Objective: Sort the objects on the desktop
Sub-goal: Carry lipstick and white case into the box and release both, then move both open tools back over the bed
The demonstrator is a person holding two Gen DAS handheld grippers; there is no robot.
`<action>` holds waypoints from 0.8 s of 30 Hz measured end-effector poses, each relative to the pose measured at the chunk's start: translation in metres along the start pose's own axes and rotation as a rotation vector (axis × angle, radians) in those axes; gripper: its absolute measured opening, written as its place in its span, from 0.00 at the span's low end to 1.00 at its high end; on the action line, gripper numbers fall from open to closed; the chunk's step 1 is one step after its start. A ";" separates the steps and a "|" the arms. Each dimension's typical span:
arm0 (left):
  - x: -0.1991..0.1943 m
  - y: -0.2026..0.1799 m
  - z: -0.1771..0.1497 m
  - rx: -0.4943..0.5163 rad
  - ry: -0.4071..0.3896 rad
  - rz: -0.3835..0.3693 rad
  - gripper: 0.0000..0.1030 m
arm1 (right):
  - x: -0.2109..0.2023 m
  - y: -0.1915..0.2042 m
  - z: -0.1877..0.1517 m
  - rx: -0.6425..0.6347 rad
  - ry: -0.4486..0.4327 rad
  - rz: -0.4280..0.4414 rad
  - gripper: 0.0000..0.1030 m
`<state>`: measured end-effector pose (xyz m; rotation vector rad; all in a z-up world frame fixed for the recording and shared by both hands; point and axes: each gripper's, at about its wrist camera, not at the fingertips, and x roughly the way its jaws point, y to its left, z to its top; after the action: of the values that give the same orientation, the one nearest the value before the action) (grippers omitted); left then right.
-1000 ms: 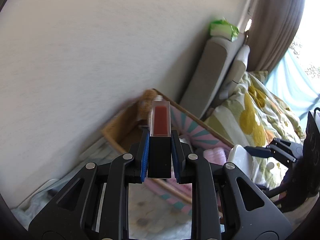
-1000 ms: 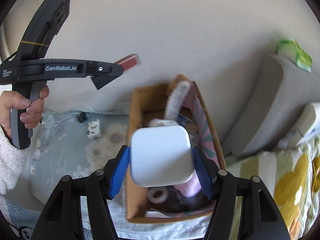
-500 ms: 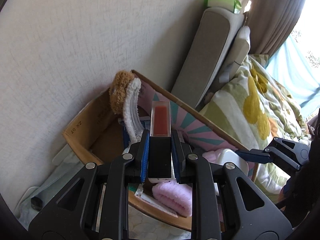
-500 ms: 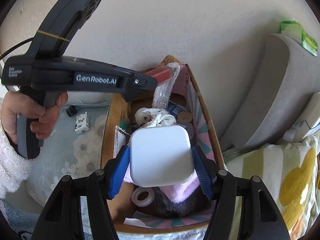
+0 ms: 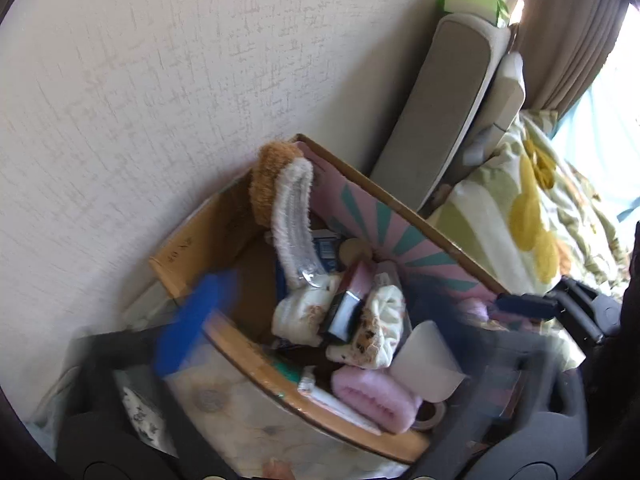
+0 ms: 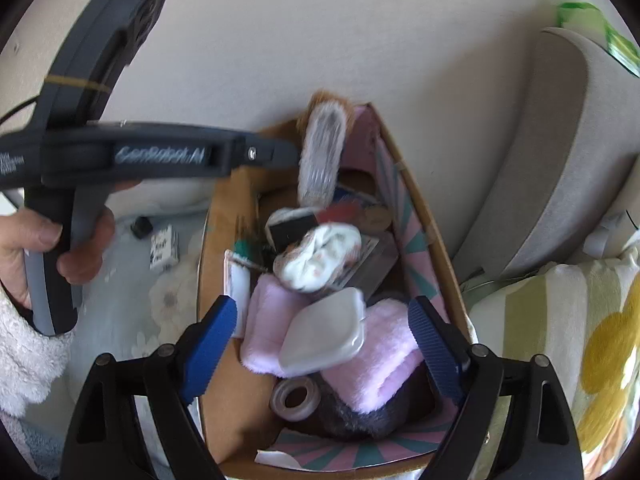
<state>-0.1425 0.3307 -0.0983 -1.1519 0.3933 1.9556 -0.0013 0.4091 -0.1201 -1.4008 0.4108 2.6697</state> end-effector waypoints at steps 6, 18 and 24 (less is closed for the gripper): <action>-0.001 0.005 -0.008 -0.036 -0.006 -0.031 1.00 | -0.005 -0.002 -0.004 0.037 -0.019 0.001 1.00; -0.027 0.011 -0.027 -0.074 -0.049 -0.014 1.00 | -0.015 0.018 -0.001 -0.017 -0.037 -0.008 0.99; -0.071 0.029 -0.049 -0.071 -0.133 0.053 1.00 | -0.025 0.040 0.006 -0.090 -0.023 -0.033 1.00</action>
<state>-0.1184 0.2479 -0.0687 -1.0574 0.2884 2.0937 -0.0004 0.3730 -0.0884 -1.3861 0.2663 2.7066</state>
